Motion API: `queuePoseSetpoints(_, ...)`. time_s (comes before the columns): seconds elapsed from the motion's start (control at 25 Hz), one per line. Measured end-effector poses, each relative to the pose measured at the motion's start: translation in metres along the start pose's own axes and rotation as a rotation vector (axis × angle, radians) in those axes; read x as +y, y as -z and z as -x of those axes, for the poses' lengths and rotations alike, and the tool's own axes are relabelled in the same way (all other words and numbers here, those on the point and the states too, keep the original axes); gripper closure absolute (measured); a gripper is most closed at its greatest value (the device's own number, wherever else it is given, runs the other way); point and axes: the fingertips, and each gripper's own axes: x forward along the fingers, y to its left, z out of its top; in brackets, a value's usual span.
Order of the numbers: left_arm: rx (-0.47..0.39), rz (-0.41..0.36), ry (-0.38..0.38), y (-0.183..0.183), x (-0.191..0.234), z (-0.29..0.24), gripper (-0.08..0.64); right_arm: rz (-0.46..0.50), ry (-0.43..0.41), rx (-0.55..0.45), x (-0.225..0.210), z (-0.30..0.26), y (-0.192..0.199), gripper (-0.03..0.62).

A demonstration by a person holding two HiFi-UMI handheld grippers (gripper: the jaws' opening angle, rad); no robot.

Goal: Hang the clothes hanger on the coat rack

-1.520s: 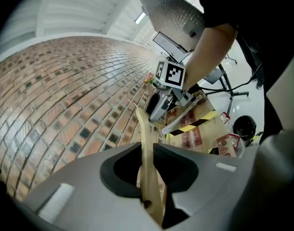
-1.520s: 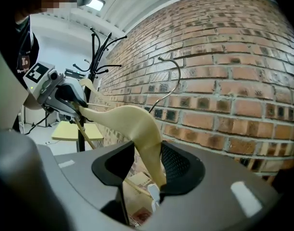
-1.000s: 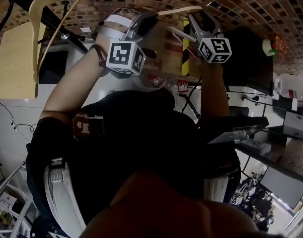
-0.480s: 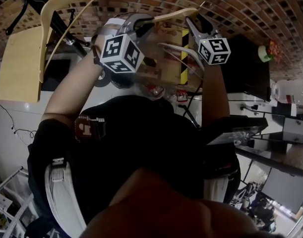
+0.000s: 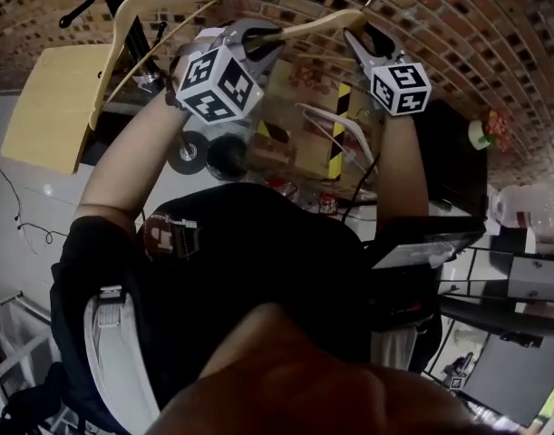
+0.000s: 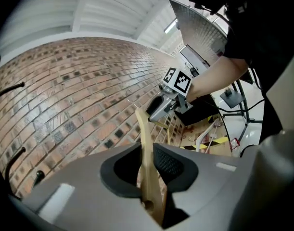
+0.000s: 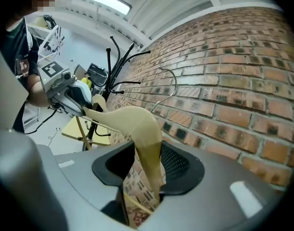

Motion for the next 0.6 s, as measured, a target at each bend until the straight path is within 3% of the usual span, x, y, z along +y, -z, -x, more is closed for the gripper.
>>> queuePoseSetpoints(0.6,0.136,0.011,-0.225,-0.018,0.085,0.102,0.485,0.132,-0.203,-0.117,0.041,-0.054,-0.141,0.408)
